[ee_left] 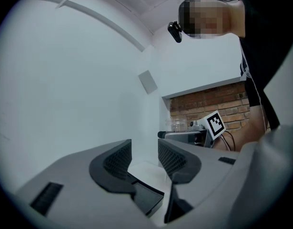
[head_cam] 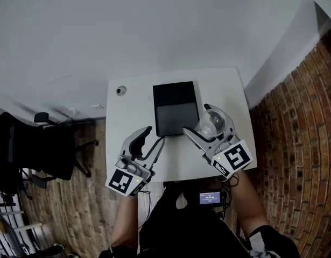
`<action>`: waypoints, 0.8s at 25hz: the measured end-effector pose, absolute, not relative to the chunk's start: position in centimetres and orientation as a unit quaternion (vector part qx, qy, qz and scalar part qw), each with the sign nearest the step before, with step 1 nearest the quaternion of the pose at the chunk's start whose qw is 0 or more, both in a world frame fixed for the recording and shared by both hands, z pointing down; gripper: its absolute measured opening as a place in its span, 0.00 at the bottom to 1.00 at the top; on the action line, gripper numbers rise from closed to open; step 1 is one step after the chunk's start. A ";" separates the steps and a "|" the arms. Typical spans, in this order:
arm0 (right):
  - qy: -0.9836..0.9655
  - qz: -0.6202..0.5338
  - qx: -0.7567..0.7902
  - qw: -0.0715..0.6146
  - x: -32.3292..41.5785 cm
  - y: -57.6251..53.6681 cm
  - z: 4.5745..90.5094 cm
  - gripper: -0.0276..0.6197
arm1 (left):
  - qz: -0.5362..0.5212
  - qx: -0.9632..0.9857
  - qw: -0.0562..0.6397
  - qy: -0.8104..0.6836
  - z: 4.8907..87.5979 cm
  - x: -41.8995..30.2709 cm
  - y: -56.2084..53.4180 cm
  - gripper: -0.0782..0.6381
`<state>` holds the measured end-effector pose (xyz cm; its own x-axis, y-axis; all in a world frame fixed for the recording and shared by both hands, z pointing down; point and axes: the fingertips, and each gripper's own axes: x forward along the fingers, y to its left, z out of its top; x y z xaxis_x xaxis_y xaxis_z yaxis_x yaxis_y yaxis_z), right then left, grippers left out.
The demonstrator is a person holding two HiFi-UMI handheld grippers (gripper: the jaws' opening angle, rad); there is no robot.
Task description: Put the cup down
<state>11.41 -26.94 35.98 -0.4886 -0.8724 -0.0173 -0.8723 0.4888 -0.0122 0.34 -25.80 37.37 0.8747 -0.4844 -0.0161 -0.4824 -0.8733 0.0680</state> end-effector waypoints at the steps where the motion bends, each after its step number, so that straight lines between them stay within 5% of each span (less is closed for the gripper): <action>1: 0.862 0.000 -0.506 0.010 11.5 -27.4 36.2 0.63 | -0.019 0.967 0.034 -0.252 37.4 0.4 -26.1 0.34; 20: 0.859 0.034 -0.511 0.011 12.4 -39.0 40.6 0.63 | -0.026 0.963 0.050 -0.265 41.2 1.4 -31.0 0.34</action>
